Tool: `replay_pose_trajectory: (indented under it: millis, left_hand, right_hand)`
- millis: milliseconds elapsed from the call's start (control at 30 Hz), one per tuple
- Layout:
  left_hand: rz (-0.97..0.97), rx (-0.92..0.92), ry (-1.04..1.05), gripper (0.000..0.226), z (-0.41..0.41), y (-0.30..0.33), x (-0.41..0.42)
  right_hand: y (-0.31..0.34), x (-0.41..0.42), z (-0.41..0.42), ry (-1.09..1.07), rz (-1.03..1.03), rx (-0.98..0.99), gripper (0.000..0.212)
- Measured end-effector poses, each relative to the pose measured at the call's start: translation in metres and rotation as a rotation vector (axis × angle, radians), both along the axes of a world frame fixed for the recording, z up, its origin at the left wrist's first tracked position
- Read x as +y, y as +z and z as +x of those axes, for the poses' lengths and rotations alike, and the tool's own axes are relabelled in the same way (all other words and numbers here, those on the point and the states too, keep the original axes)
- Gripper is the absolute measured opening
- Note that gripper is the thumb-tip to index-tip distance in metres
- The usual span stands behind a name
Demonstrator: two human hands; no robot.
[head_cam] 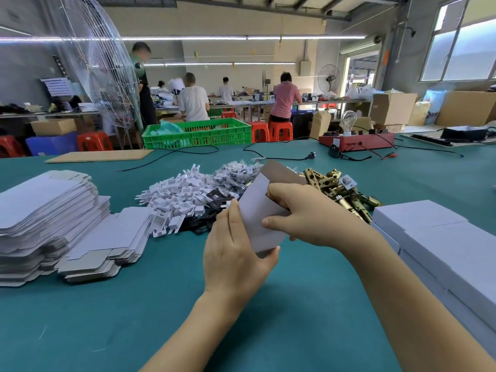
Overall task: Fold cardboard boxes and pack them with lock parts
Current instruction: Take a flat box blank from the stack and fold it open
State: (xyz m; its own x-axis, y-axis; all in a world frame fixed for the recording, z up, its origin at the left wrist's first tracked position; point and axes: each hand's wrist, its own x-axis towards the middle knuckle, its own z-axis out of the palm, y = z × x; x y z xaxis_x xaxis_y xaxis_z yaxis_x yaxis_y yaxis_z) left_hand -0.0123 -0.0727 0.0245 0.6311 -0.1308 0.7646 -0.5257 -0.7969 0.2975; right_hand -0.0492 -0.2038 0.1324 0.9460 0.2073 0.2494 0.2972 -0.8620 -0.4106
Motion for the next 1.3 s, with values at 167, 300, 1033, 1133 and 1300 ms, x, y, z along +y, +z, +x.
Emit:
replay_pose_trajectory:
  millis: [167,300,1033,1133,1300]
  left_hand:
    - [-0.043,-0.005,-0.019,0.093,-0.001,0.004,0.0]
    - [-0.069,-0.006,-0.06,0.092,-0.003,0.004,-0.001]
    - [-0.765,0.459,-0.558,0.023,0.0,0.022,0.004]
    - [-0.878,0.505,-0.583,0.029,-0.001,0.026,0.002]
    - [-1.028,0.549,-0.673,0.017,-0.008,0.029,-0.006]
  right_hand:
    - [-0.002,0.002,0.0,0.036,0.03,-0.067,0.031]
    - [-0.003,0.003,0.001,0.039,0.011,-0.124,0.035]
    - [-0.002,0.0,0.005,-0.148,0.382,-0.678,0.021]
    - [-0.006,0.001,0.01,-0.409,0.479,-0.809,0.025]
    - [-0.025,0.022,0.017,-0.333,0.669,-0.416,0.048]
